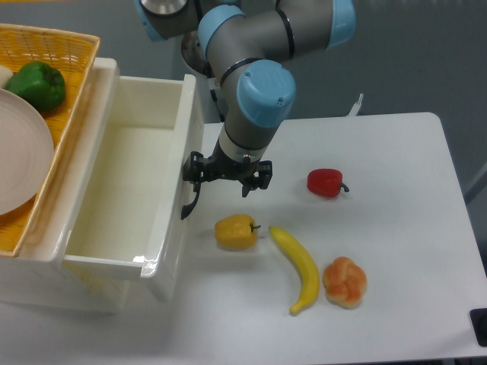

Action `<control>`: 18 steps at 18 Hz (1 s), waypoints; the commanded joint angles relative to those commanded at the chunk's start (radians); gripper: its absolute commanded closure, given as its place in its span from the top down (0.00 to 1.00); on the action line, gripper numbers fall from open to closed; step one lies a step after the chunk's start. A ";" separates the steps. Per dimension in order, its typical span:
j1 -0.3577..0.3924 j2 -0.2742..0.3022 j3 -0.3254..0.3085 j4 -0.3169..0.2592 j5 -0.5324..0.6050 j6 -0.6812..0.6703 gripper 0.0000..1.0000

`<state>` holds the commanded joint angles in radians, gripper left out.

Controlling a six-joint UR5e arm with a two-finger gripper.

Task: Slide open the top white drawer
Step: 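Continue pulling the drawer out to its full extension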

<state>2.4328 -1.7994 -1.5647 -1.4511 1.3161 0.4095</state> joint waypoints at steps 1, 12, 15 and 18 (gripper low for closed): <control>0.002 0.000 0.000 -0.002 0.005 0.006 1.00; 0.031 -0.012 0.015 -0.003 0.011 0.011 1.00; 0.032 -0.025 0.035 -0.006 0.011 0.012 1.00; 0.034 -0.034 0.040 -0.005 0.011 0.012 1.00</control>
<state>2.4666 -1.8331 -1.5248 -1.4557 1.3269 0.4218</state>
